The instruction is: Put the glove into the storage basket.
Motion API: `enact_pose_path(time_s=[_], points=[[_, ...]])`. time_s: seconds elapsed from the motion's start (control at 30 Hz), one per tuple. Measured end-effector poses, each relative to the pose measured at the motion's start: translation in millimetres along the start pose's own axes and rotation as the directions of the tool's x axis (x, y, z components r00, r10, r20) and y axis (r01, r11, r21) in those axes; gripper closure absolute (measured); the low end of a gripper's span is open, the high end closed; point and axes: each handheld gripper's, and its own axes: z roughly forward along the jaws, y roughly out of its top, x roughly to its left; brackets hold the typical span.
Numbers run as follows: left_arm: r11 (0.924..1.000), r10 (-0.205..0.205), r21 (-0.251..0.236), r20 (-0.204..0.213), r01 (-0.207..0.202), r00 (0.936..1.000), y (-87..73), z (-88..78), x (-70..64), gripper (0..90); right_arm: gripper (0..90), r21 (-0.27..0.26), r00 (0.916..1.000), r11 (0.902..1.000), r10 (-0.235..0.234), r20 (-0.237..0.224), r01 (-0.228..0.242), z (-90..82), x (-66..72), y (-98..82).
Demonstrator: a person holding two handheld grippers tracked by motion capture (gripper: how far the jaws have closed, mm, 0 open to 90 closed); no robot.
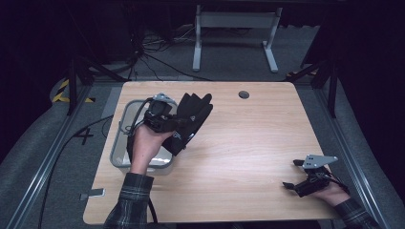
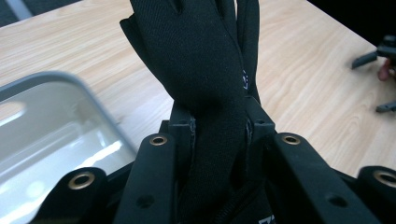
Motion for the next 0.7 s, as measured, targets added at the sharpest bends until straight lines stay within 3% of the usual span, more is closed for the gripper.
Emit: enact_pose_path(time_s=[0.17, 0.33, 0.7], points=[[0.9982, -0.053, -0.031, -0.036, 0.052, 0.998, -11.5, -13.1, 16.7, 71.6, 0.1, 0.0, 1.0, 1.0, 0.0, 0.0, 0.0, 0.0, 0.0, 0.0], [0.9963, -0.079, -0.037, -0.065, 0.077, 0.9948, -21.6, -22.9, 28.4, 71.7, 0.4, 0.0, 1.0, 1.0, 0.001, -0.002, -0.001, 0.0, -0.3, 0.0], [0.9857, -0.166, -0.05, -0.143, 0.161, 0.9757, -48.8, -38.2, 54.5, 71.7, 0.4, 0.0, 1.0, 1.0, 0.001, -0.006, -0.001, -1.4, -0.2, -1.3]])
